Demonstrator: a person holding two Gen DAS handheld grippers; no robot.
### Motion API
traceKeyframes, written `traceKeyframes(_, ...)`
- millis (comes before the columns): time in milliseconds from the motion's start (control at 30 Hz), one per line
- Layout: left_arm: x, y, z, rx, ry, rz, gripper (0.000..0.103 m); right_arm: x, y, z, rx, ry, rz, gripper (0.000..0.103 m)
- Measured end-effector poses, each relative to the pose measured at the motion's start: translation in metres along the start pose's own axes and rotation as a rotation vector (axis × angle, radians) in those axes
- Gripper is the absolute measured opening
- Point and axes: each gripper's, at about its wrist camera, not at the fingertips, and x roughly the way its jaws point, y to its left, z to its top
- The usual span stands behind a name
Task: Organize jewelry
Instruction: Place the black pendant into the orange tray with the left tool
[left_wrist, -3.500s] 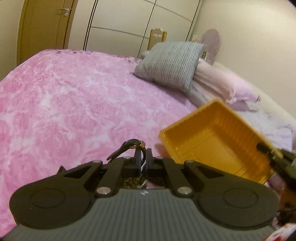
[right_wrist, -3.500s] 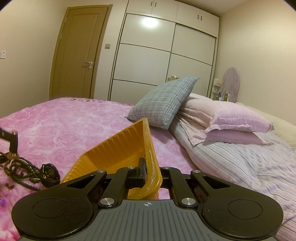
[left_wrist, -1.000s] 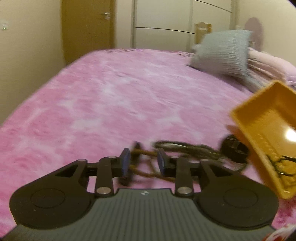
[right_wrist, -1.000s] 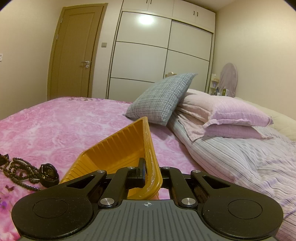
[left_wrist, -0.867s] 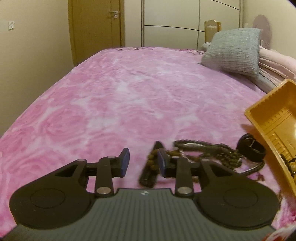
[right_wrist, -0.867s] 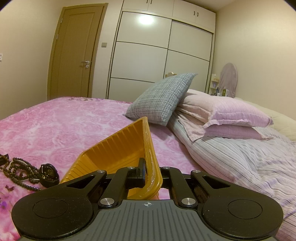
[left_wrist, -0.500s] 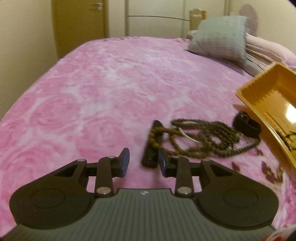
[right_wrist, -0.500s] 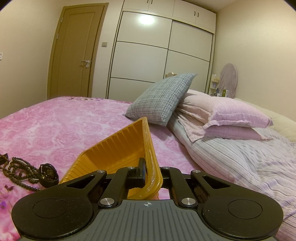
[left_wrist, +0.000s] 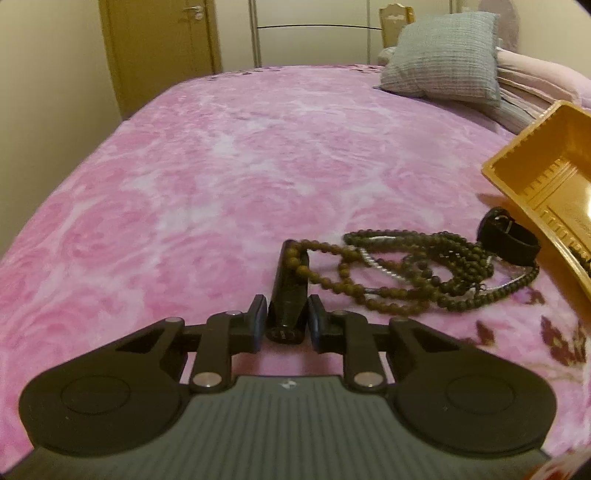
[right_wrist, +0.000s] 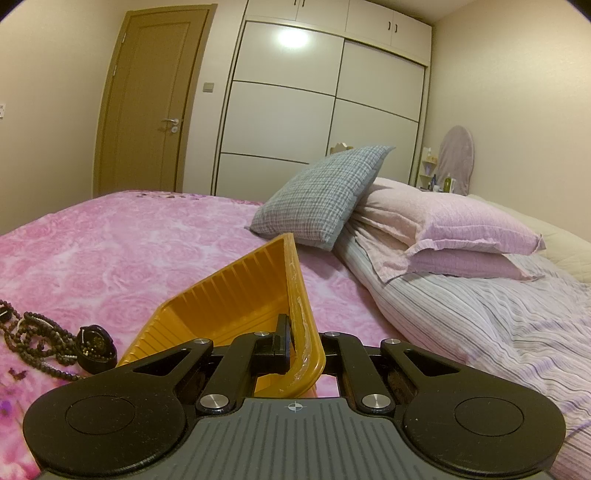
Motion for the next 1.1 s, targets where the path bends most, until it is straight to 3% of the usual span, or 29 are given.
traceKeyframes(300,-0.036,0.015,0.012,-0.074,-0.087,0.03,0.02,0.0,0.0,0.0,0.0,0.0,0.0,0.006)
traceKeyframes(500,-0.052,-0.018,0.029,-0.065,-0.113,-0.137,0.02,-0.001,-0.002,-0.001,0.002,-0.002,0.001,0.006)
traceKeyframes(767,-0.044,-0.108,0.039,-0.011,-0.084,-0.426,0.02,0.0,-0.002,0.0,0.003,0.0,0.001,0.006)
traceKeyframes(933,-0.038,-0.158,0.042,0.054,-0.062,-0.534,0.02,-0.002,0.002,0.0,0.009,-0.001,0.001,0.006)
traceKeyframes(1100,-0.029,-0.191,0.042,0.087,-0.037,-0.582,0.02,-0.002,0.002,0.0,0.015,0.002,0.001,0.006)
